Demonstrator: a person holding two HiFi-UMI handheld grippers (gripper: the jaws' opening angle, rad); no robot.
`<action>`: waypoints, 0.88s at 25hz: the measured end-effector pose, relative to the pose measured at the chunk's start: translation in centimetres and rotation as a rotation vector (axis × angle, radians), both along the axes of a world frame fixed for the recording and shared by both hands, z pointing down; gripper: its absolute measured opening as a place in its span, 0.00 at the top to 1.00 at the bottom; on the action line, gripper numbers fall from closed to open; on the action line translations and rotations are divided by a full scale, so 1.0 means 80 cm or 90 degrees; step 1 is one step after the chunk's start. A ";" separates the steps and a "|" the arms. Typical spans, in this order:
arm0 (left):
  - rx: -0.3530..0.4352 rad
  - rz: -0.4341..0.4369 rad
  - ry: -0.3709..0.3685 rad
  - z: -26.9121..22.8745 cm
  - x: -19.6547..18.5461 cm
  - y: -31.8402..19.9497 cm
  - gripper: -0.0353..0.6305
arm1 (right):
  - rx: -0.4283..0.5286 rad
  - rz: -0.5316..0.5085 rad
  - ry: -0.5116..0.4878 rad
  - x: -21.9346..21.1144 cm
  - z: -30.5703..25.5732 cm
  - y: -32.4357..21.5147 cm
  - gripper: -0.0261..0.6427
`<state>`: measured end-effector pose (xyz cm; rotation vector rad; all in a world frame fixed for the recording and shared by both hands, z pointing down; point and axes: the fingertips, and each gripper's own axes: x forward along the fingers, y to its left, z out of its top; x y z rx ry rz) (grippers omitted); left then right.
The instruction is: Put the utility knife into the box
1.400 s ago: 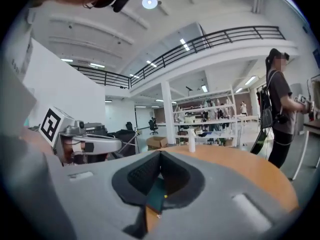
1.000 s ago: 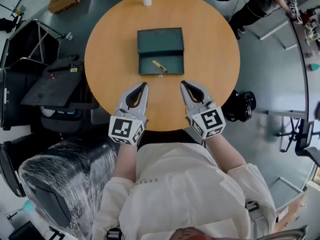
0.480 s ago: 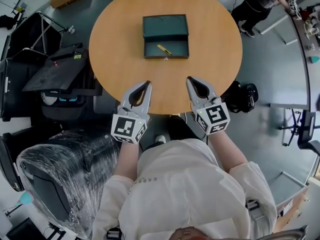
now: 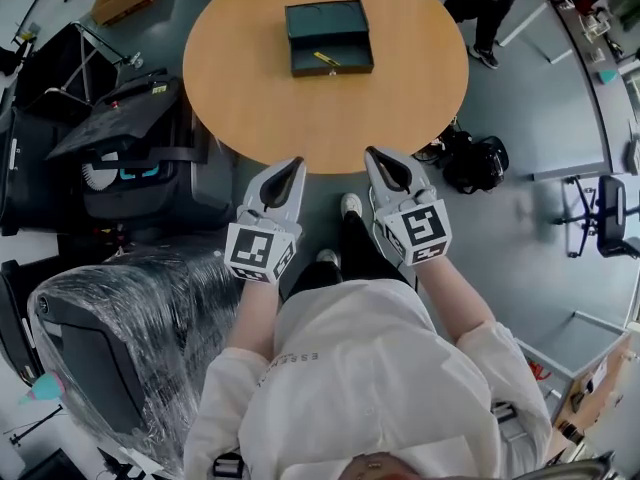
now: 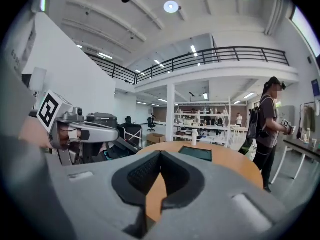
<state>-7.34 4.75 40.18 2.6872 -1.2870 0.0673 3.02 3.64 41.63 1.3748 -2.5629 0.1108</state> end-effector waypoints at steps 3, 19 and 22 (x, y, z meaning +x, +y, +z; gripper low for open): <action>-0.008 0.010 0.008 0.005 0.000 0.034 0.92 | -0.001 0.007 0.002 0.000 -0.003 0.040 0.97; 0.016 -0.003 0.020 -0.021 0.048 0.105 0.92 | -0.012 -0.023 0.010 0.043 -0.012 0.123 0.97; 0.016 0.003 0.018 -0.021 0.059 0.112 0.92 | -0.012 -0.021 0.003 0.054 -0.016 0.126 0.97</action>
